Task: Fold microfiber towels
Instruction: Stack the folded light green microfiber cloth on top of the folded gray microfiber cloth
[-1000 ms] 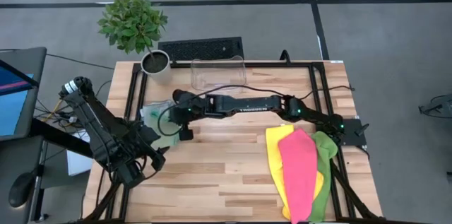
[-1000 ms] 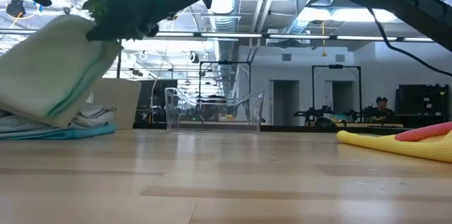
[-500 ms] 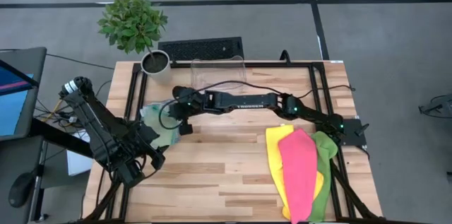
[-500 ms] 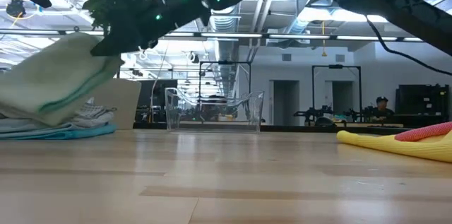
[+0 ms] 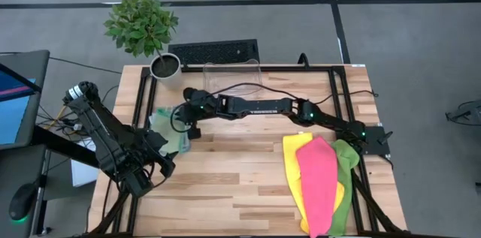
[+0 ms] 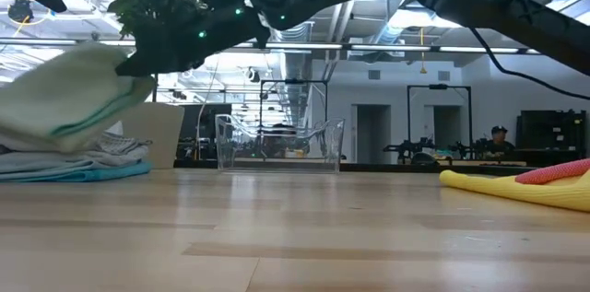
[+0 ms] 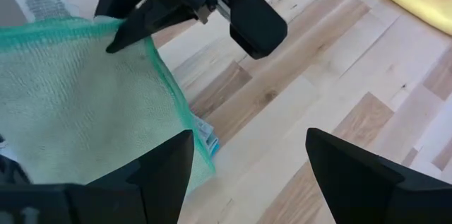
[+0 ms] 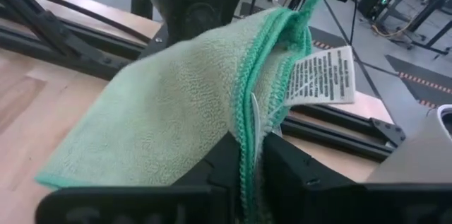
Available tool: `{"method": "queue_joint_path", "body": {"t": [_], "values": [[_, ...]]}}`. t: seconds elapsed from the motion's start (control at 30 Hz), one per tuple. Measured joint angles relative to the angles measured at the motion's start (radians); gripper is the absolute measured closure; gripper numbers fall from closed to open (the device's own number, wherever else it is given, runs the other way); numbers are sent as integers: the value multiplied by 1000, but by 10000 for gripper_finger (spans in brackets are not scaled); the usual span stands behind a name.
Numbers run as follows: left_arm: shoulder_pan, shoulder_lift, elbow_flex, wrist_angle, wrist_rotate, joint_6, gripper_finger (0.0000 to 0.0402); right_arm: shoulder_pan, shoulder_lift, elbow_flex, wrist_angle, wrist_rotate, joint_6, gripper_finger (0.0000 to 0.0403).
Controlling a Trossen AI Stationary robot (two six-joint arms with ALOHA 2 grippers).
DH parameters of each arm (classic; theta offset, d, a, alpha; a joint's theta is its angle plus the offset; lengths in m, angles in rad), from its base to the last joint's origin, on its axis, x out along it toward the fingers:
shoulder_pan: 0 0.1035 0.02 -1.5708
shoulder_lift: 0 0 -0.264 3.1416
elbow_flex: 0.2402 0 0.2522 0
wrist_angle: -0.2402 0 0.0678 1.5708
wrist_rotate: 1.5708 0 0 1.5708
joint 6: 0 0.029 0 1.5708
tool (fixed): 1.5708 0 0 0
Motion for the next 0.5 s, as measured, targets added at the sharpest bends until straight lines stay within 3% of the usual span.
{"method": "queue_joint_path", "body": {"t": [0.13,0.27,0.4,0.5], "values": [[6,0,0,0,0,-5,134,-10,1,0,9,0,1,283],[17,0,0,1,-1,-7,134,-30,1,0,36,7,20,210],[26,0,0,2,-5,-7,134,-46,1,0,83,86,79,141],[33,1,0,1,3,1,134,-47,-13,-1,-10,163,137,119]]}}
